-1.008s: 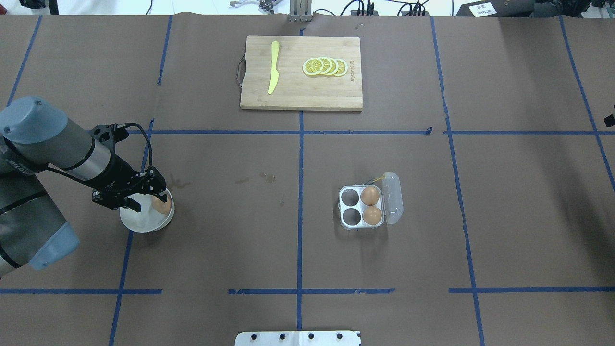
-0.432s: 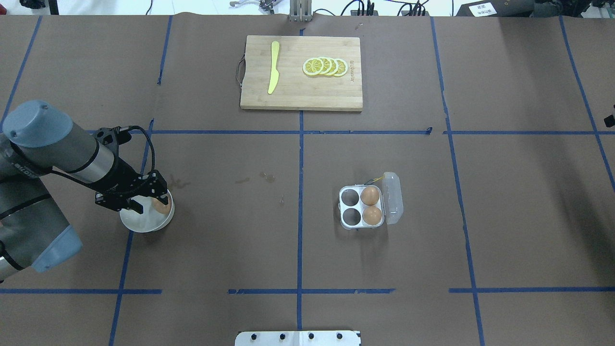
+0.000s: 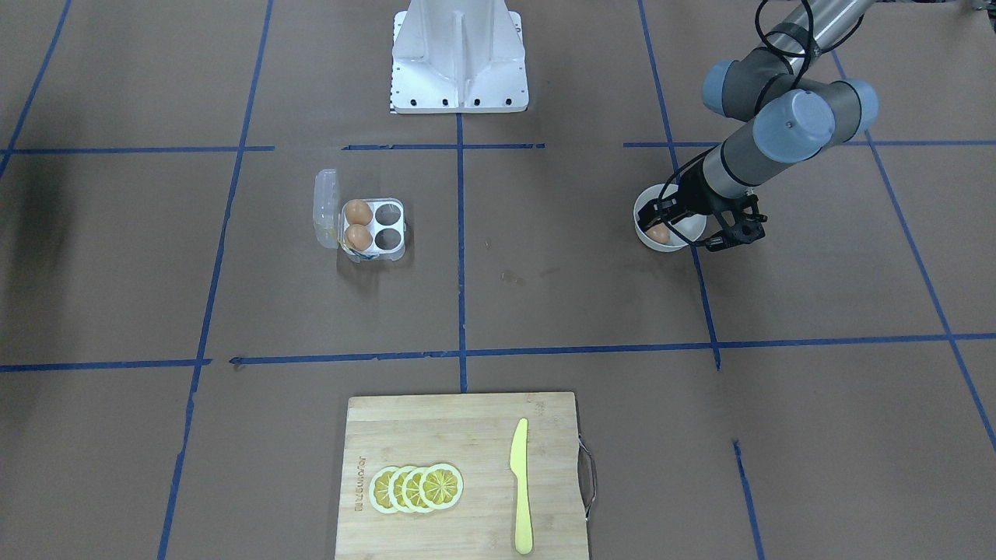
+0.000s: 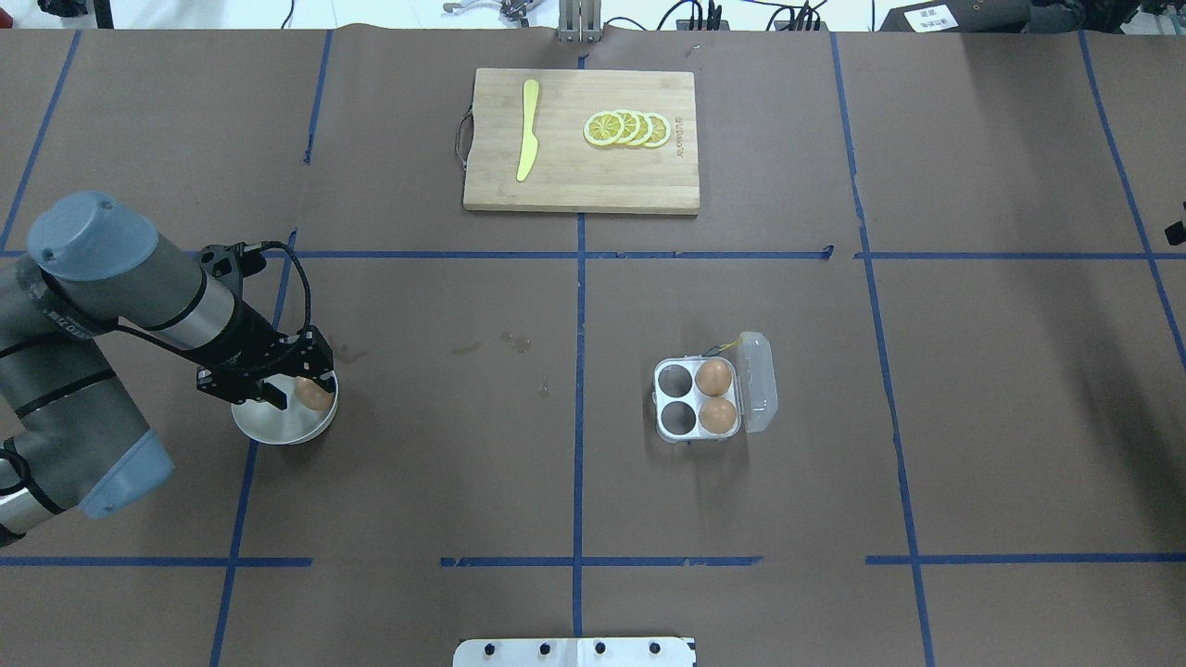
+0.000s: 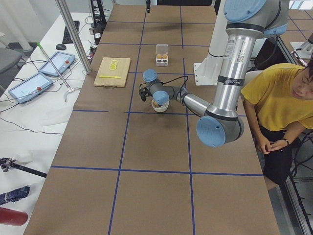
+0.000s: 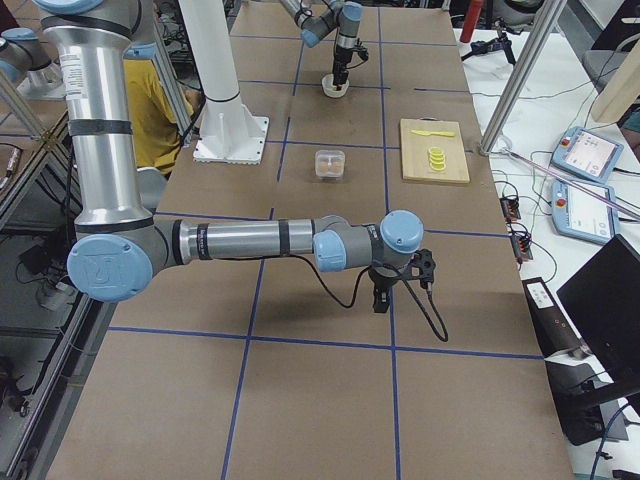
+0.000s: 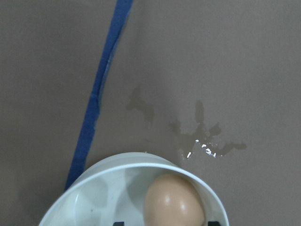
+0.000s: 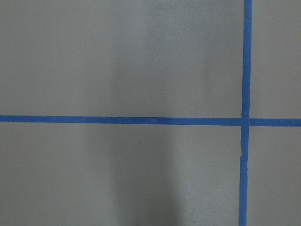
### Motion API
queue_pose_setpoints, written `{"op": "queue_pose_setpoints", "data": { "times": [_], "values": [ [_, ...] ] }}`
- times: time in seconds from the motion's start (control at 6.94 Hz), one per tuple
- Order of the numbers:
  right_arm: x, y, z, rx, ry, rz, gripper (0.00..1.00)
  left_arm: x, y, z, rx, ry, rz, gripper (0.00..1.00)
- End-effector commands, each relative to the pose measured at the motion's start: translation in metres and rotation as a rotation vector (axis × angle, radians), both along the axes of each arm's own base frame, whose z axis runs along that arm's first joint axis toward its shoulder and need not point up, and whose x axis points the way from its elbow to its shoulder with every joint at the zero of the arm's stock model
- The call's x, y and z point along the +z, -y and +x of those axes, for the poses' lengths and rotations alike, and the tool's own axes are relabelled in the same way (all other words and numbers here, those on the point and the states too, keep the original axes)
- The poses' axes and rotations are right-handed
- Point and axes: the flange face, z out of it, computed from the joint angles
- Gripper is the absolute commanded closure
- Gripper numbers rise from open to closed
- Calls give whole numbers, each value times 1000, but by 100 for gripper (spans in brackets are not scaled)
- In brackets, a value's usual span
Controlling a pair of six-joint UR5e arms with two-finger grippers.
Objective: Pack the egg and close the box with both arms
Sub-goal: 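Lower the left gripper into the bowl and close it on the egg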
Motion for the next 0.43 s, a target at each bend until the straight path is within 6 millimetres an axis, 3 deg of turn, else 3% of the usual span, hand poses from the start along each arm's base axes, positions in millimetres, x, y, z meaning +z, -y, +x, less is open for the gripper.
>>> {"op": "queue_pose_setpoints", "data": {
  "times": [0.0,0.14,0.29],
  "values": [
    [1,0,0,0,0,-2,0,1,2,3,1,3,-1,41],
    [1,0,0,0,0,-2,0,1,1,2,0,3,0,56],
    [2,0,0,0,-1,-3,0,2,1,2,0,4,-1,81]
  ]
}}
